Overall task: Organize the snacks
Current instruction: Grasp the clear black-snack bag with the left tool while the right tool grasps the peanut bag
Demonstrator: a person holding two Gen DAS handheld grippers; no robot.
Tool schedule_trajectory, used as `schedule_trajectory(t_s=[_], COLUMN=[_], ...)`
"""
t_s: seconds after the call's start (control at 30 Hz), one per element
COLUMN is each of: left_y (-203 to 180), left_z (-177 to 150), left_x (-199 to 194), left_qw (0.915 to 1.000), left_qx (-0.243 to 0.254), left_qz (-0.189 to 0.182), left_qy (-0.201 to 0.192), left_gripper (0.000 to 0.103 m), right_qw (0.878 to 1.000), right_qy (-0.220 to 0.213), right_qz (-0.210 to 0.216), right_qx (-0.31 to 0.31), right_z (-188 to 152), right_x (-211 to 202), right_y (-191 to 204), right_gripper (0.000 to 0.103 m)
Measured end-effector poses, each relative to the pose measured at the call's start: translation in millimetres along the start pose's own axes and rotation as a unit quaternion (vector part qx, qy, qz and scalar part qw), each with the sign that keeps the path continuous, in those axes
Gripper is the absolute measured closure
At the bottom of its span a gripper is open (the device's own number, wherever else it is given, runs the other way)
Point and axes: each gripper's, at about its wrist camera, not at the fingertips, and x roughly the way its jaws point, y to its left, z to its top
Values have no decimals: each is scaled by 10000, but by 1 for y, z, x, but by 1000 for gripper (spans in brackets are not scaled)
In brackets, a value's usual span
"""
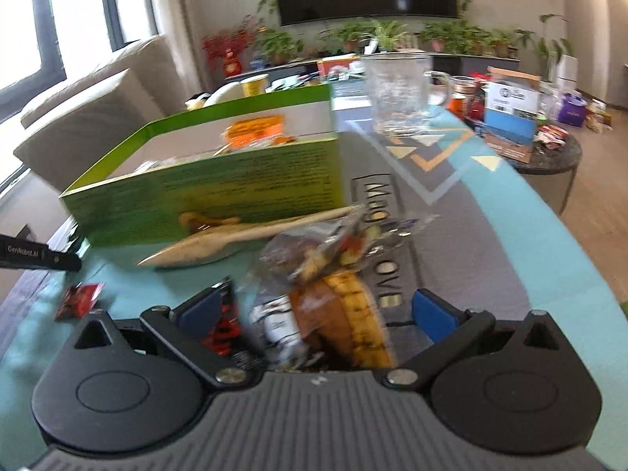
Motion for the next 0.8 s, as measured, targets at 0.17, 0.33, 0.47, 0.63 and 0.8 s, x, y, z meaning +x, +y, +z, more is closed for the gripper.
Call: schedule_trajectory(t_s=[0.17, 0.33, 0.47, 0.63, 0.8], left_y=[5, 7, 5, 4, 2], left_z=[-13, -14, -15, -14, -15], left_x=[-15, -21, -22, -17, -14], left_qw=[9996, 9996, 9995, 9995, 9991], left_qx=[235, 259, 302, 305, 415], left_qz=[-128, -84, 2, 20, 73], left_qy=[29, 68, 31, 111, 18], left_gripper=[88, 87, 84, 67, 67], right_qw=[9976, 9995, 9996, 9994, 9993], right_qy=[176, 8, 30, 101, -25], right_qz=[580, 309, -21, -222, -360], right_qx=[-346, -117, -285, -228, -6], right_z=[-12, -15, -13, -15, -11], right_x=[-16, -26, -23, -18, -16], right_y=[21, 14, 13, 13, 8], right_gripper=[38, 38, 38, 38, 38])
